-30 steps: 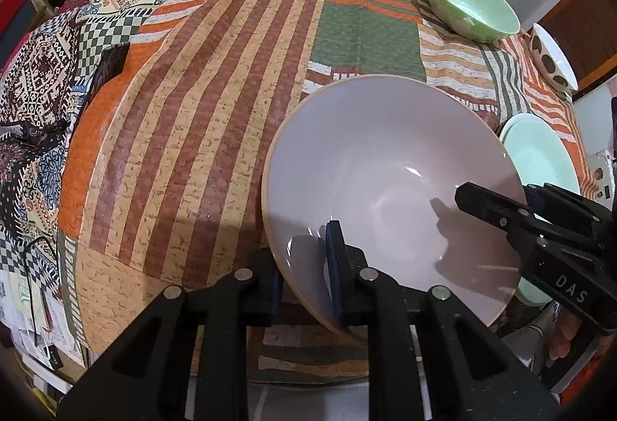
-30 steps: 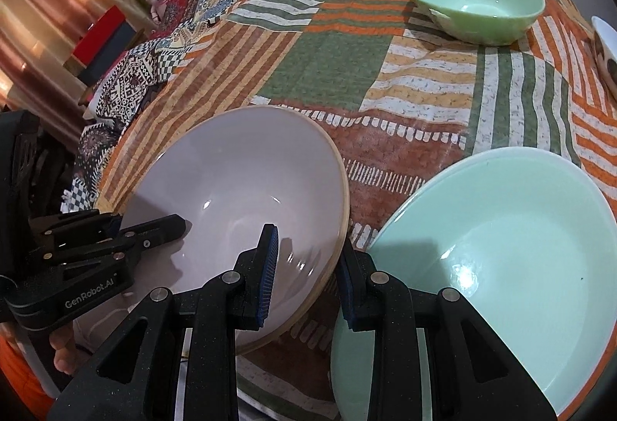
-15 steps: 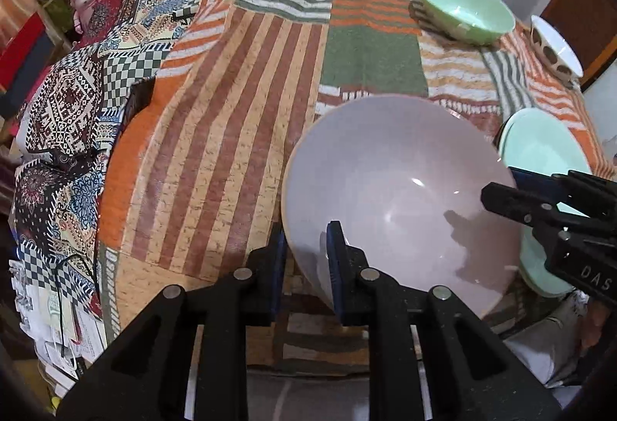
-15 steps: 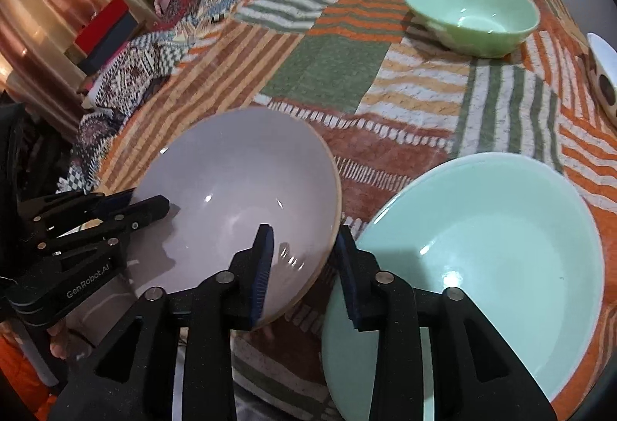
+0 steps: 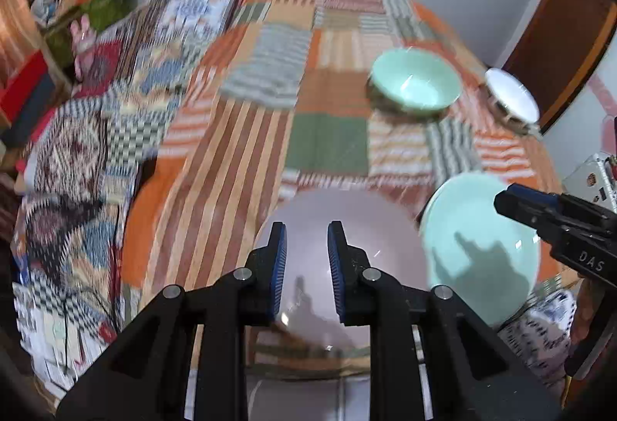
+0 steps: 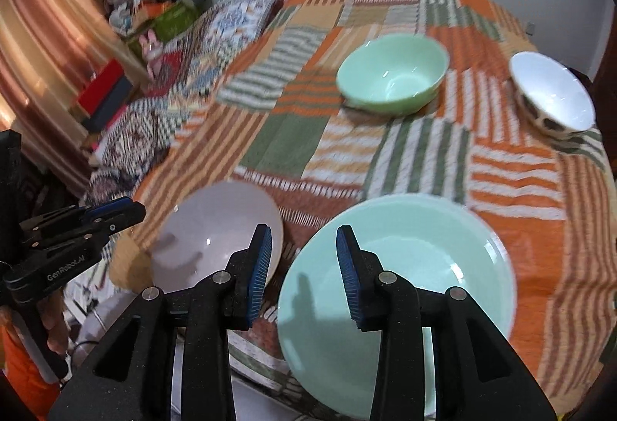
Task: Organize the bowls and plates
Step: 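Lower the pink bowl onto the bedspread and open both tools, then move both tools to the mint green bowl rim and close on it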
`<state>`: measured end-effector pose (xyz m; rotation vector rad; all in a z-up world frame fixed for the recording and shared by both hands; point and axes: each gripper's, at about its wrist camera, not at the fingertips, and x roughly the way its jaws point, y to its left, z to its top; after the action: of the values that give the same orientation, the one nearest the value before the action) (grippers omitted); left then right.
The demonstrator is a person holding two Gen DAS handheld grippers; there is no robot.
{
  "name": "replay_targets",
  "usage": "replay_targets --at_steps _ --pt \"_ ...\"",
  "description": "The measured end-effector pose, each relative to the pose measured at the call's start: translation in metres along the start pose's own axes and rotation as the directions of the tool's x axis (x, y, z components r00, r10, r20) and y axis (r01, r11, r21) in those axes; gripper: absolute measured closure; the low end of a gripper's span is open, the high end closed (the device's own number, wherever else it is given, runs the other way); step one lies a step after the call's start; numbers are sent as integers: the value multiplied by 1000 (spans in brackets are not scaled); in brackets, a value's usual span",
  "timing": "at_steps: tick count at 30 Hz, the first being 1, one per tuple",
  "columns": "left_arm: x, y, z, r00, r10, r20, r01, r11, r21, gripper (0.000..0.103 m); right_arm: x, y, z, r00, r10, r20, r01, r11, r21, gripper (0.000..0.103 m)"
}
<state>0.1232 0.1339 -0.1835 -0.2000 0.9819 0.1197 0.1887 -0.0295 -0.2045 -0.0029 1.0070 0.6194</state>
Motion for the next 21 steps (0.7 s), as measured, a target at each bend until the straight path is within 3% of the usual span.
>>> replay_targets --at_steps 3,7,11,13,17,21 --pt "-16 -13 18 998 -15 61 14 1000 22 79 -17 -7 7 999 -5 50 4 1000 12 71" --pt "-30 -26 41 990 -39 133 34 999 39 66 -38 -18 17 992 -19 122 16 999 29 58" --pt "-36 -41 65 982 -46 181 35 997 63 59 -57 -32 30 980 -29 199 19 998 57 56" --pt "-35 -46 78 981 -57 188 46 997 64 45 -61 -39 37 974 -35 223 19 997 73 56" --pt "-25 -56 107 976 -43 213 27 997 73 42 -61 -54 51 966 -54 254 27 994 109 56" --pt "-3 -62 132 979 -67 193 54 996 72 40 -57 -72 63 964 -56 258 20 990 139 56"
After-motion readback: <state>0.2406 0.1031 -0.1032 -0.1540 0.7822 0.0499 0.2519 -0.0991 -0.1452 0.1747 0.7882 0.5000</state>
